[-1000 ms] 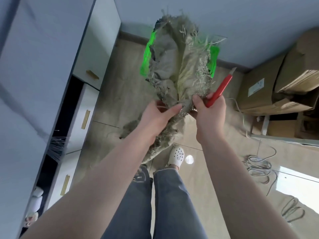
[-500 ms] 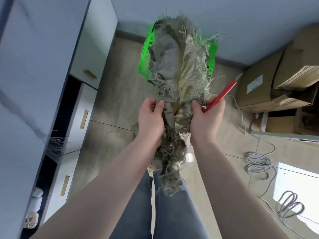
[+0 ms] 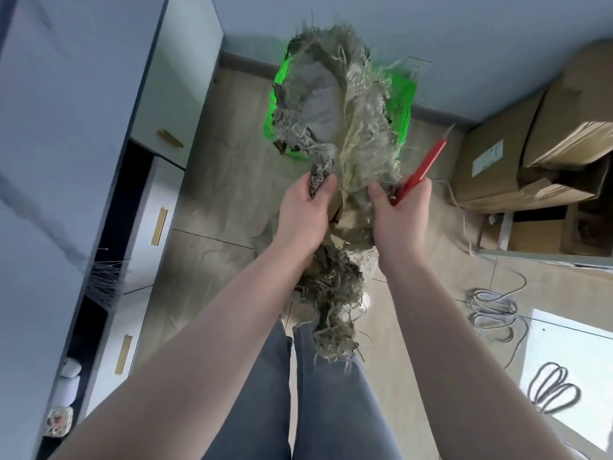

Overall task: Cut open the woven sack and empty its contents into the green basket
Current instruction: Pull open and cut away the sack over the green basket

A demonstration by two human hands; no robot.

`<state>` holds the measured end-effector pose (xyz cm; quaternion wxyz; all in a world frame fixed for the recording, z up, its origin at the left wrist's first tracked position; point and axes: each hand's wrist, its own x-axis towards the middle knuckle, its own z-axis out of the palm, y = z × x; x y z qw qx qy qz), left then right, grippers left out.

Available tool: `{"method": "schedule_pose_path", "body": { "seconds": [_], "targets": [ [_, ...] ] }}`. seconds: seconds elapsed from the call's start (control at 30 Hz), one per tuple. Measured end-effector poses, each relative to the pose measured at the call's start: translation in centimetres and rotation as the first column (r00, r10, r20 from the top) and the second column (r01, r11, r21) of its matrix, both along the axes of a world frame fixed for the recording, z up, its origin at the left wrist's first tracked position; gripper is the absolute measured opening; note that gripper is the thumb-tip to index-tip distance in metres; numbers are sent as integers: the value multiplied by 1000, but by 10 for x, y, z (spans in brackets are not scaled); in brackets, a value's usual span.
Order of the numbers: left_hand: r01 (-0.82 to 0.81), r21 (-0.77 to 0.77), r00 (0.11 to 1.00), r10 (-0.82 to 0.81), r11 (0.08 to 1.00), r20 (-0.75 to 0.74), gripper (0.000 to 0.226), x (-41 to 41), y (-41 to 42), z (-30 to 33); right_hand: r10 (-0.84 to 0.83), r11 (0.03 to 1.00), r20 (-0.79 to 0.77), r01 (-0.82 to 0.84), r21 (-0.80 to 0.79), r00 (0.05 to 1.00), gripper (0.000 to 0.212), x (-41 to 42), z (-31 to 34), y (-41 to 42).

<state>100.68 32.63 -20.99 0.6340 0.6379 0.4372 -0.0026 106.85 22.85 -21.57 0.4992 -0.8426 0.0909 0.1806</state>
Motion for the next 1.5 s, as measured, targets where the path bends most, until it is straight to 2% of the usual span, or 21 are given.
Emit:
{"method": "schedule_pose_path", "body": {
  "seconds": [0.07,0.13,0.2,0.27,0.37,0.43,0.57,0.7,0.83,1.03,1.17,1.33,1.5],
  "targets": [
    [-32,-75,999,34,997,17,32,0,0,-3,77,996,-18,-78,-53,997,24,1,9,-3],
    [-65,-134,998,62,989,-22,25,-1,2,-5,242,952,68,-223,-210,968,25,0,23,-12],
    [-77,-163,997,71,984,-42,25,-3,3,-7,455,836,112,-380,-395,883,33,-4,44,-20],
    [-92,-179,995,85,980,-50,26,-3,2,-6,580,734,-19,-532,-423,814,38,-11,61,-22],
    [-134,-193,990,123,972,-66,24,-3,2,-3,642,625,-220,-668,-405,734,40,-21,65,-18],
    [-142,-184,989,133,973,-57,23,-4,2,-3,663,548,-281,-706,-449,694,40,-24,55,-15],
    [-153,-179,988,149,972,-37,21,-7,4,-4,679,462,-360,-753,-469,640,39,-25,40,-9],
    [-152,-125,988,150,980,-30,23,-9,5,-7,629,515,-372,-725,-458,682,41,-23,37,-1],
    [-160,-43,987,159,986,-21,25,-12,5,-7,602,565,-318,-672,-478,732,41,-20,35,0],
    [-100,144,995,103,984,-16,27,-10,10,-4,599,571,-314,-668,-477,737,46,-20,39,-11],
    [-79,166,997,81,983,-6,26,-7,12,-1,602,587,-334,-685,-431,726,46,-19,46,-11],
    [-34,181,999,37,983,-12,40,-8,9,-1,605,603,-318,-681,-415,730,46,-18,44,-6],
    [-43,194,999,46,980,-13,47,-8,9,-5,597,590,-299,-660,-465,745,47,-20,39,-4]
  ]
}}
